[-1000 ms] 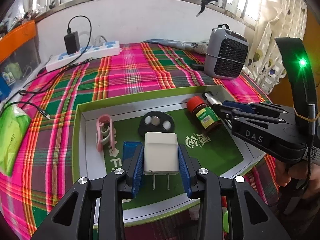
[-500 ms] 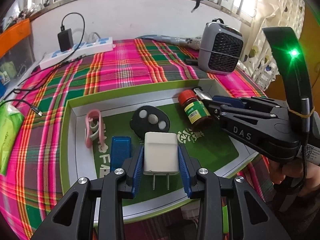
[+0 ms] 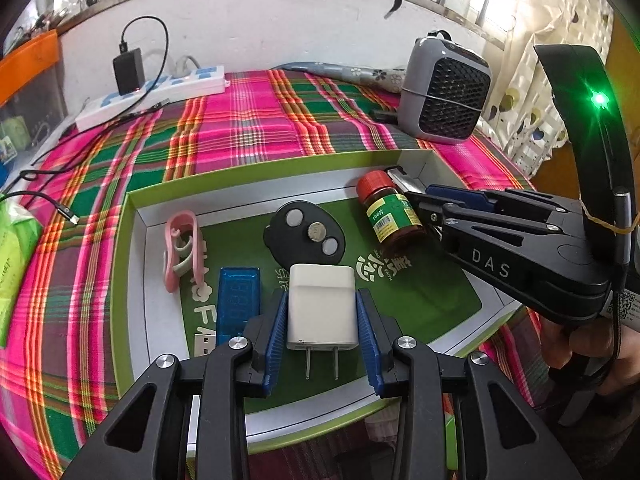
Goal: Organize rigid objects
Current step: 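Lower both held items into the box and open both tools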
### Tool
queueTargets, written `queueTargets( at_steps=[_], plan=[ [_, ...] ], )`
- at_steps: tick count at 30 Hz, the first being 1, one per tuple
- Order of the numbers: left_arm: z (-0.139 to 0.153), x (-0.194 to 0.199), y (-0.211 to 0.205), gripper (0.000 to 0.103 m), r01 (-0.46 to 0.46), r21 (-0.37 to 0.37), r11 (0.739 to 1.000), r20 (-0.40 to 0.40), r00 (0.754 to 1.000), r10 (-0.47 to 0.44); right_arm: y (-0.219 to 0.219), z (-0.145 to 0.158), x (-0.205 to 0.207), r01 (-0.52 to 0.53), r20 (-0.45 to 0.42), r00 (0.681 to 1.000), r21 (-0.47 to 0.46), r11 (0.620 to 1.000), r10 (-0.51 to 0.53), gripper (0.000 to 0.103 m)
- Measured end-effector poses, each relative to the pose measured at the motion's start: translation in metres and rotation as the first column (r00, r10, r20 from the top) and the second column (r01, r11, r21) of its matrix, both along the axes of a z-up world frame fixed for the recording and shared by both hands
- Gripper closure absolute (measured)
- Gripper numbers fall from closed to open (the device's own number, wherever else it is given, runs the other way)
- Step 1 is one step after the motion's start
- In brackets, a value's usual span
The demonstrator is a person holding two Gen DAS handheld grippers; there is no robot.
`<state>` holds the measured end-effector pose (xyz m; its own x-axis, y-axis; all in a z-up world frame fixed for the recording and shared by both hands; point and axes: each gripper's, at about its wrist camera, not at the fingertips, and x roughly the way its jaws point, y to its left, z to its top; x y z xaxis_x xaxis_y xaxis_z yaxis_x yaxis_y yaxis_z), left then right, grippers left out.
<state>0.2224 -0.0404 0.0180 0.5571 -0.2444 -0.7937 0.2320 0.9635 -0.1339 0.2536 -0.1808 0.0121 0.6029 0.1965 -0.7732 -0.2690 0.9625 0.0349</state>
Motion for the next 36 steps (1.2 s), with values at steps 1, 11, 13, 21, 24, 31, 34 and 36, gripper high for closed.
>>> queueTargets(
  at_steps=[1,11,13,21,24,31,34,36],
  plan=[
    [0.0000,-0.0001,0.0000,0.070,0.001,0.000,1.000,0.000,1.000,-0.001,0.0003,0.0000,-0.0002,0.000,0.000,1.000,0.001,1.000,0.000,0.079],
    [0.0003,0.0001,-0.0006,0.070,0.002,0.006,1.000,-0.002,1.000,-0.002,0.0005,-0.0004,0.0003,0.004,0.001,1.000,-0.001,1.000,-0.004,0.079],
    [0.0004,-0.0004,-0.0009,0.070,0.002,0.007,1.000,-0.003,1.000,-0.002,0.0004,-0.0005,0.0004,0.004,0.000,1.000,-0.002,1.000,-0.004,0.079],
    [0.0019,-0.0011,0.0003,0.070,-0.001,0.006,1.000,-0.002,1.000,0.001,0.0000,-0.0007,0.0007,0.009,0.001,1.000,0.005,1.000,-0.009,0.079],
    [0.0026,-0.0010,0.0014,0.070,-0.004,0.004,1.000,0.000,1.000,0.004,-0.0007,0.0005,0.0002,0.012,0.007,1.000,0.009,1.000,-0.013,0.079],
    [0.0040,-0.0029,0.0013,0.070,-0.007,0.008,1.000,0.006,1.000,0.007,-0.0008,0.0025,-0.0027,0.013,0.014,1.000,0.006,1.000,-0.013,0.079],
    [0.0056,-0.0049,0.0015,0.070,-0.008,0.008,1.000,0.009,1.000,0.008,-0.0008,0.0033,-0.0041,0.015,0.017,1.000,0.006,1.000,-0.015,0.079],
    [0.0062,-0.0057,0.0022,0.070,-0.010,0.006,1.000,0.010,1.000,0.009,-0.0009,0.0040,-0.0057,0.017,0.020,1.000,0.005,1.000,-0.017,0.079]
  ],
)
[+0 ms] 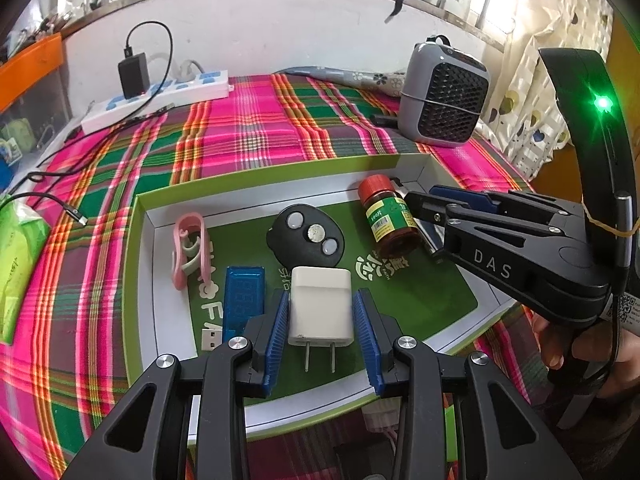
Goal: Organize rigid objects
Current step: 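Lower both held items into the box and open both tools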
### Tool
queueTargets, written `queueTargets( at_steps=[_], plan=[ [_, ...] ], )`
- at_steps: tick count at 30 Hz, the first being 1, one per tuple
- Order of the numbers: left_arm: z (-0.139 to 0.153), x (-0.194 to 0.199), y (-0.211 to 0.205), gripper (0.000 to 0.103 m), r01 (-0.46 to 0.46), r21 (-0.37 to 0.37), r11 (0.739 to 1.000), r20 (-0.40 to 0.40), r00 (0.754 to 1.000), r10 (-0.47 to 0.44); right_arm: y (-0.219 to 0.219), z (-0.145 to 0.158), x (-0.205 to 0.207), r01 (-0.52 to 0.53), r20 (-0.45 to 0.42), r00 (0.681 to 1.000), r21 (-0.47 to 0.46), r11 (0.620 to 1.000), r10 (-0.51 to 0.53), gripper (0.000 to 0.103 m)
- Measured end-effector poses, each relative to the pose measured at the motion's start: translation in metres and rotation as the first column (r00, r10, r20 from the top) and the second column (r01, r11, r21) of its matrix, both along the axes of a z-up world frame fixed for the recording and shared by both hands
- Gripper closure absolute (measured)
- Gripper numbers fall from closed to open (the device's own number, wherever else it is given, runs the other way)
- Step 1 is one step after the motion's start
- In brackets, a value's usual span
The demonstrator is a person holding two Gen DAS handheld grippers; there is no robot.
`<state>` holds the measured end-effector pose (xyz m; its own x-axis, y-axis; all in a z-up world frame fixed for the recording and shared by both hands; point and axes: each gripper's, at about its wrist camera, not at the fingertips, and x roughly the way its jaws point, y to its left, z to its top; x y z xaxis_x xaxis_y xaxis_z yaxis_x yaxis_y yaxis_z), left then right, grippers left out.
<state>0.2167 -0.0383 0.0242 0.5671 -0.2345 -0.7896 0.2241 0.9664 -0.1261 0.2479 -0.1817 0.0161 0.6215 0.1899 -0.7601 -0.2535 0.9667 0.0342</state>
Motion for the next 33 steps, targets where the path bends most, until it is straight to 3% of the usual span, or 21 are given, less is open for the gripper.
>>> queueTargets(
  at_steps=[33],
  plan=[
    [0.028,-0.061,0.028,0.070,-0.047,-0.051,0.998,0.058,0.997,0.049,-0.008,0.027,-0.069,0.018,0.050,0.998,0.078,0.997,-0.022,0.079]
  ],
)
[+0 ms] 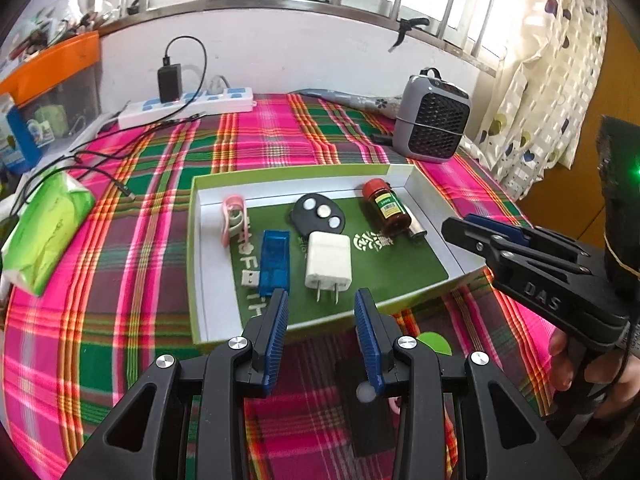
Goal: Organize rigid objects
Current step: 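Lower both held items into the box and open both tools, then move both tools back toward the remaining items beside the box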
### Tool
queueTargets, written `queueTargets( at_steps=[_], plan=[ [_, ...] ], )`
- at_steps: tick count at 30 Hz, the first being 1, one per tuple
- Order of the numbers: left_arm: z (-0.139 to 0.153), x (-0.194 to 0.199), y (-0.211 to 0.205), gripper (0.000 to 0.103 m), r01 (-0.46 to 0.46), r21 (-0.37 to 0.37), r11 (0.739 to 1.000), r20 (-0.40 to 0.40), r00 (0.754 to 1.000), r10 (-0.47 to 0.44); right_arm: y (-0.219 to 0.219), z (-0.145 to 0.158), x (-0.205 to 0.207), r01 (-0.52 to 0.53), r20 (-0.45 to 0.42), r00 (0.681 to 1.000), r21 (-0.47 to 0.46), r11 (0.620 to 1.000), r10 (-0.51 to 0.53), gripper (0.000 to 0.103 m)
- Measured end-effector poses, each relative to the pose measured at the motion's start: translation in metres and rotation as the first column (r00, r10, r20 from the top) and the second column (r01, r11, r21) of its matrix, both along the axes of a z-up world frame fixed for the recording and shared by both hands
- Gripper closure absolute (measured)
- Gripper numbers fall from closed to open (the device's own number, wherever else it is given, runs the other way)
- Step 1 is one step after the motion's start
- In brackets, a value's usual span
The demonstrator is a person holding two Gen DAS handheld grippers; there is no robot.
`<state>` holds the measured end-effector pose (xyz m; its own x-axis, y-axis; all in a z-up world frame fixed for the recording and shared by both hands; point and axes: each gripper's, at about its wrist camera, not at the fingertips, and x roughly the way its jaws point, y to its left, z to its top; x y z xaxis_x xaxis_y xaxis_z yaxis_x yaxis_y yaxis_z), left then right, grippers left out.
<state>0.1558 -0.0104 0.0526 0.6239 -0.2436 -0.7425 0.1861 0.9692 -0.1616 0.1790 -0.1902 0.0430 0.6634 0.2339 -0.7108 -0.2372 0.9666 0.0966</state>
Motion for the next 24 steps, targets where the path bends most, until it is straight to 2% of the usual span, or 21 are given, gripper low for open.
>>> queueTargets(
  at_steps=[4,18,24],
  plan=[
    [0.001,-0.011,0.005,0.070,-0.007,-0.009,1.000,0.006,1.000,0.008,0.001,0.004,-0.016,-0.015,0.014,1.000,0.025,1.000,0.015,0.068],
    [-0.005,-0.045,0.017,0.069,-0.009,-0.037,0.999,-0.001,1.000,0.009,0.021,-0.007,-0.067,-0.126,0.003,0.992,0.111,0.986,0.127,0.067],
    [-0.008,-0.054,0.019,0.069,-0.001,-0.048,0.999,-0.007,1.000,0.001,0.035,-0.021,-0.070,-0.151,-0.030,0.988,0.089,0.985,0.154,0.061]
  ],
)
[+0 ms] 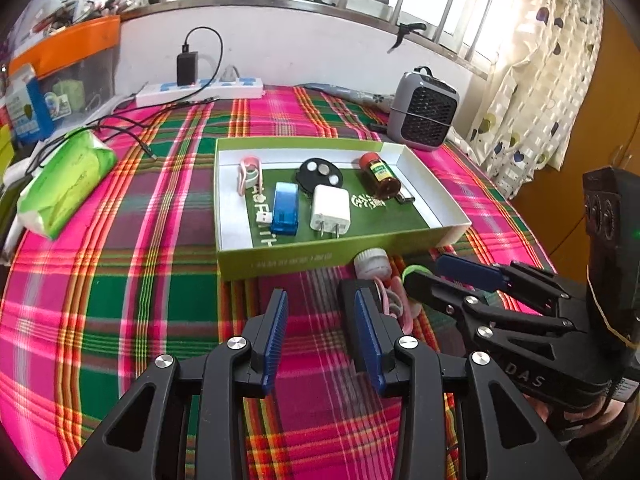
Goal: Organize rigid objects
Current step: 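Move both tools back toward the remaining items beside the box, then grasp the black rectangular device with the left tool while the right tool grasps the green round-topped object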
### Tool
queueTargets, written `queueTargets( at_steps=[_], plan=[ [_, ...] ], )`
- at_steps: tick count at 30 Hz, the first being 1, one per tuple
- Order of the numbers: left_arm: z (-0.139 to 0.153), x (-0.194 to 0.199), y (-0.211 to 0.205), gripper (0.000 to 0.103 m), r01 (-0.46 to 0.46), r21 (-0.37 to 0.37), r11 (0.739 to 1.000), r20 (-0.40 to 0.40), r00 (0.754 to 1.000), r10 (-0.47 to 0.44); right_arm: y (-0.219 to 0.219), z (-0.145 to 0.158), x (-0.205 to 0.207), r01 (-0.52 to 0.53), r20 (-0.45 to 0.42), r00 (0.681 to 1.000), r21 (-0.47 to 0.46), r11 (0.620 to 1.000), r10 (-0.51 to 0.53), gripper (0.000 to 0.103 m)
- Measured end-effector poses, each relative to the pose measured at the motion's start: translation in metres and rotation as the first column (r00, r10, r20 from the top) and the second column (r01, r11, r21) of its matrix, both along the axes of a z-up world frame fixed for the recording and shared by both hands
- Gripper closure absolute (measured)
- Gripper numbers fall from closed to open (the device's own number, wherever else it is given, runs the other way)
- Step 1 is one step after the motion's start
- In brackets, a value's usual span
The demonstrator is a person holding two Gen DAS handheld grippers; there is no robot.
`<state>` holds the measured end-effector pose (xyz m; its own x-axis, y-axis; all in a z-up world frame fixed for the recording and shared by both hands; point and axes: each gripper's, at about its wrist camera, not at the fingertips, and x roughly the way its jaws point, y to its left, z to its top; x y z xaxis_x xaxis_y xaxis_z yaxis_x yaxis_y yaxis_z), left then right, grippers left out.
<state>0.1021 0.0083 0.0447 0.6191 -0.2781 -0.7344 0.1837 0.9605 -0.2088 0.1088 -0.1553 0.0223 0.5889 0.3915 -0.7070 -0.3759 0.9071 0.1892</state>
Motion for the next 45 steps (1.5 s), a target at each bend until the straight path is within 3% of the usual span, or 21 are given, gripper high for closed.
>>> queueTargets(
  at_steps=[14,16,20,31,35,45],
  plan=[
    [-0.007,-0.012,-0.006,0.066,0.038,-0.035,0.999,-0.028,0.999,-0.039,0.002,-0.007,-0.001,0.017,-0.006,1.000,-0.045,0.999,-0.017,0.061],
    [-0.008,-0.013,-0.010,0.065,0.051,-0.036,0.998,-0.029,0.998,-0.052,0.002,-0.007,-0.003,0.010,0.002,1.000,-0.047,0.999,-0.009,0.068],
    [-0.009,-0.013,-0.017,0.065,0.067,-0.030,0.997,-0.036,0.997,-0.068,0.000,-0.006,-0.005,0.021,0.012,1.000,-0.061,0.998,-0.020,0.068],
    [-0.016,-0.011,-0.032,0.064,0.093,0.023,0.995,-0.059,0.994,-0.091,-0.021,-0.005,-0.007,0.075,0.016,0.997,-0.054,0.996,-0.075,0.068],
    [-0.022,-0.009,-0.037,0.064,0.073,0.080,0.994,-0.064,0.996,-0.068,-0.028,-0.004,-0.010,0.090,0.019,0.996,-0.046,0.995,-0.089,0.068],
    [-0.032,0.002,-0.038,0.064,0.055,0.117,0.992,-0.082,0.996,-0.045,-0.040,-0.004,-0.012,0.109,0.019,0.994,-0.025,0.994,-0.109,0.068]
  ],
)
